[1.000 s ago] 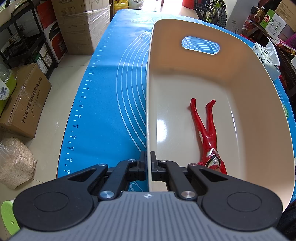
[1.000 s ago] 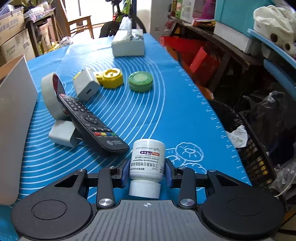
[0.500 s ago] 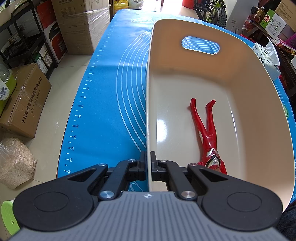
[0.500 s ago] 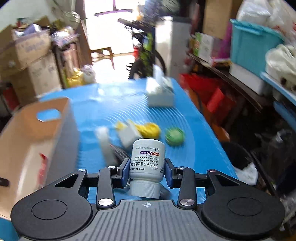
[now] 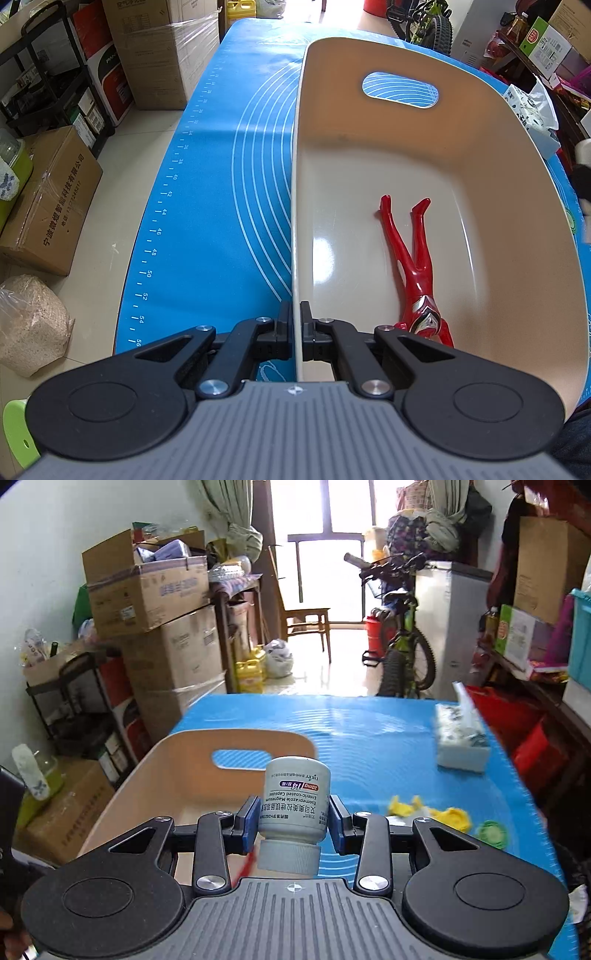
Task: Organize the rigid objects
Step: 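Carry the pill bottle into the basket and open the right tool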
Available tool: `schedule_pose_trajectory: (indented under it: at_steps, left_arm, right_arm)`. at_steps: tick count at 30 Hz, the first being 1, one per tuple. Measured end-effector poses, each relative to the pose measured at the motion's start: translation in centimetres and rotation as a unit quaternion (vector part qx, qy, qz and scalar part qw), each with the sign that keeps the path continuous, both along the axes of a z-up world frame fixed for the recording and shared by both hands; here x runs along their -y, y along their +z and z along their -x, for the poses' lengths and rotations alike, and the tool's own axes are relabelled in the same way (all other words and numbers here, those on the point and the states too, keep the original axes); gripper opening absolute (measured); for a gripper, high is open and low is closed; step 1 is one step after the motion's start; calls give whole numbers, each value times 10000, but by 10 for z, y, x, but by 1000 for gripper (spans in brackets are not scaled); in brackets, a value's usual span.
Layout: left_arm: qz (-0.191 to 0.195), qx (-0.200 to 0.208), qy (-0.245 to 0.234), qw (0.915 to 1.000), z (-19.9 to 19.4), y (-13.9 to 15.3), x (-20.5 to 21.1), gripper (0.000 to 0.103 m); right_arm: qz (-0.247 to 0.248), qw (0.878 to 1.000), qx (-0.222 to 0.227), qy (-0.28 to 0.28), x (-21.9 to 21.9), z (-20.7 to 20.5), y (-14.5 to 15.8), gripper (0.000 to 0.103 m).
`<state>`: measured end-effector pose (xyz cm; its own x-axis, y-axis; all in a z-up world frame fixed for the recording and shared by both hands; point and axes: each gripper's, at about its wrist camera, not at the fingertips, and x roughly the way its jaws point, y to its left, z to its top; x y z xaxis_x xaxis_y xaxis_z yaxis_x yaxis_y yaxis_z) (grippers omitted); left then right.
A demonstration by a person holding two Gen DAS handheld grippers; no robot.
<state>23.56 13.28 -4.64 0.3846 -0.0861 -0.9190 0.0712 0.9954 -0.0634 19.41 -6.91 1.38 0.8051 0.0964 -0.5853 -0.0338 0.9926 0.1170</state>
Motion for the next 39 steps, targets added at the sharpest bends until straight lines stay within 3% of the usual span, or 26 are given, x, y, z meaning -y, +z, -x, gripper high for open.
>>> schedule_pose_trajectory:
  at_steps: [12,24,28,31,39]
  left_arm:
    - [-1,-2,-14,10000,0,0,-1,4]
    - [-11,-2,-20,10000,0,0,-2,4]
    - [-9,2,-18,10000,0,0,-1,4]
    - [-4,4,-16,10000,0,-1,-1,4]
    - [2,3,-11,10000,1,0,1,4]
  right_arm:
    - [118,9948,-890,483,-59,-35,-41,45]
    - [421,9748,-2050,771,-79,-51,-73,45]
    - [422,9751,-2028,787,-76,-49,-72,48]
    - [331,9781,-1892,806,-71,-44,-67,60]
    - [55,9902,-1238,650,-31,-25,-23,66]
